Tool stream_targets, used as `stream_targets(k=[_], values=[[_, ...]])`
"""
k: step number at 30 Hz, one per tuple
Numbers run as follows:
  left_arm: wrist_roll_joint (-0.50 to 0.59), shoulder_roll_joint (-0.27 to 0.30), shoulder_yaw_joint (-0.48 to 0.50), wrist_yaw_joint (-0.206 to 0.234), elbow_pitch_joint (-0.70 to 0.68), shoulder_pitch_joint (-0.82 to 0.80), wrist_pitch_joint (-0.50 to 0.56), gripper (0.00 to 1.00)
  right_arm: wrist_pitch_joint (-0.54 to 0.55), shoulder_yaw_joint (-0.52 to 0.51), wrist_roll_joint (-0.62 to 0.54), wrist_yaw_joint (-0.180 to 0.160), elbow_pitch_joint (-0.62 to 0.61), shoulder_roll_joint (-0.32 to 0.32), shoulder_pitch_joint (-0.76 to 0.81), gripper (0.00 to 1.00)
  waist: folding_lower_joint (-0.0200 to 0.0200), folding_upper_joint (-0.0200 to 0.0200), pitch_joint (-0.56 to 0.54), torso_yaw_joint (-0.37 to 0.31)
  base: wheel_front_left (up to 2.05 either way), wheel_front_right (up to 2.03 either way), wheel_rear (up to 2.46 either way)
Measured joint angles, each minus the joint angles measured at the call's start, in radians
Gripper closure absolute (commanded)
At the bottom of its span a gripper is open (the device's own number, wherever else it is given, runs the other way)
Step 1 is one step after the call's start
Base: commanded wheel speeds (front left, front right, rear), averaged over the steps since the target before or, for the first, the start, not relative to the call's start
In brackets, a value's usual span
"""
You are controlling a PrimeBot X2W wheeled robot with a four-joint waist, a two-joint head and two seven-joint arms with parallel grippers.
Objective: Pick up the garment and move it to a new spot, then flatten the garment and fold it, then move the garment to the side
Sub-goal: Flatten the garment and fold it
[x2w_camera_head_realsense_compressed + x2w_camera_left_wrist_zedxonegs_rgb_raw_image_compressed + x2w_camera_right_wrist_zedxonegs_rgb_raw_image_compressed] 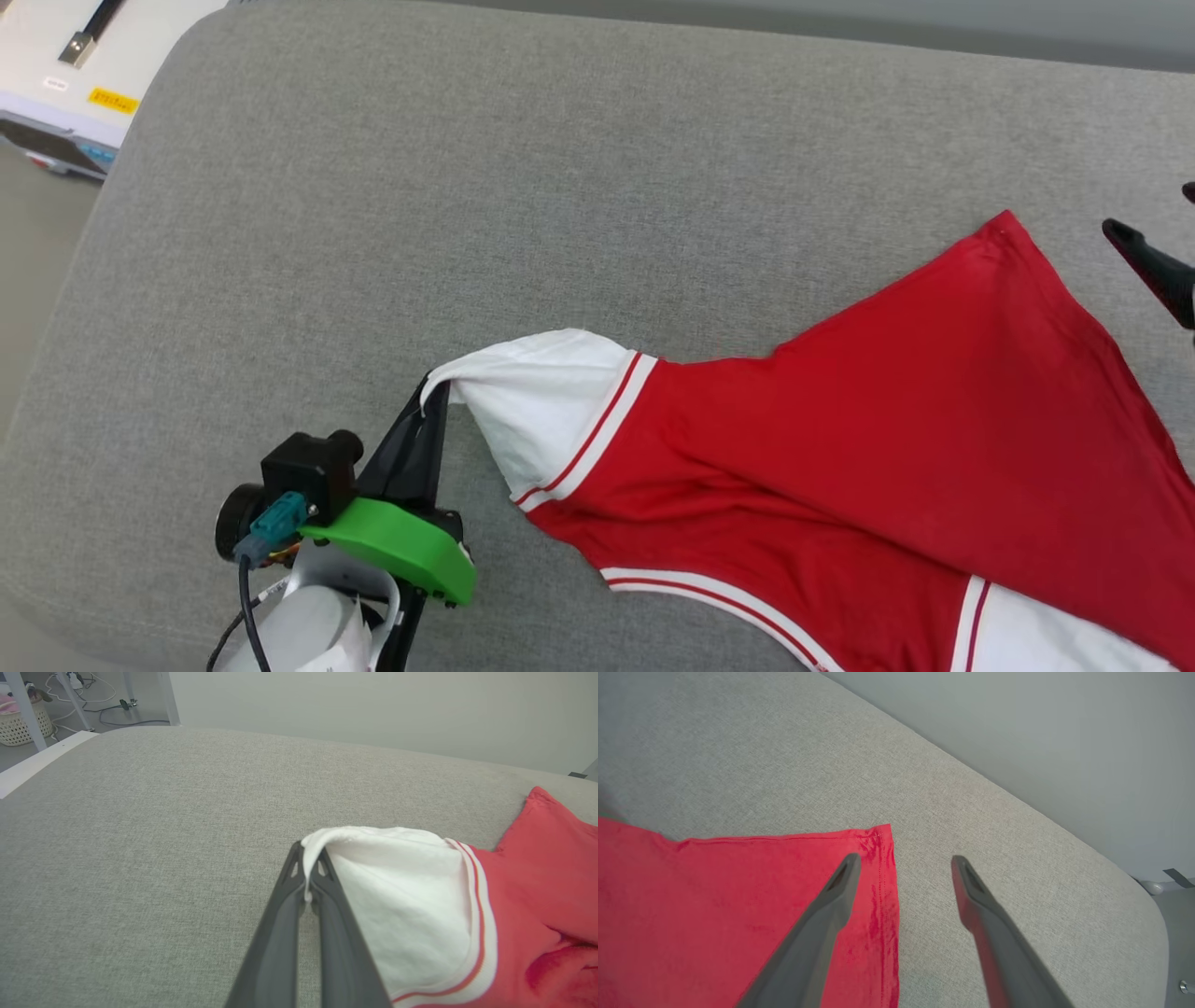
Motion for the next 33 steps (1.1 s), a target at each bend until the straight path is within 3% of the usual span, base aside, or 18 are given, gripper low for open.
stream_targets(k=[10, 18, 23, 24, 25, 33], values=[[0.014, -0.042, -0.019, -0.019, -0.002, -0.065, -0.014, 1.0, 0.202, 0.254, 0.034, 0.0, 0.273, -0.003, -0.295, 0.0, 0.0001, 0.0, 0.093, 0.067, 0.0, 0.0, 0.0], [0.024, -0.065, -0.025, -0.03, 0.009, -0.093, -0.023, 1.0, 0.187, 0.403, 0.037, -0.001, 0.43, 0.02, -0.369, 0.0, 0.0001, 0.0, 0.153, 0.109, 0.0, 0.0, 0.0], [0.035, -0.072, -0.024, -0.031, 0.02, -0.095, -0.024, 1.0, 0.189, 0.478, 0.089, -0.002, 0.457, -0.017, -0.392, 0.0, 0.0001, 0.0, 0.165, 0.118, 0.0, 0.0, 0.0], [0.035, -0.072, -0.024, -0.031, 0.022, -0.095, -0.024, 1.0, 0.187, 0.486, 0.101, -0.003, 0.463, -0.021, -0.398, 0.54, 0.0001, 0.0, 0.164, 0.116, 0.0, 0.0, 0.0], [0.036, -0.072, -0.023, -0.031, 0.024, -0.095, -0.024, 1.0, 0.178, 0.491, 0.108, -0.003, 0.467, -0.021, -0.402, 1.0, 0.0001, 0.0, 0.162, 0.114, 0.0, 0.0, 0.0], [0.036, -0.064, -0.01, -0.031, 0.041, -0.095, -0.027, 1.0, -0.051, 0.524, 0.14, 0.0, 0.49, 0.002, -0.403, 1.0, 0.0002, 0.0, 0.116, 0.089, 0.0, 0.0, 0.0]])
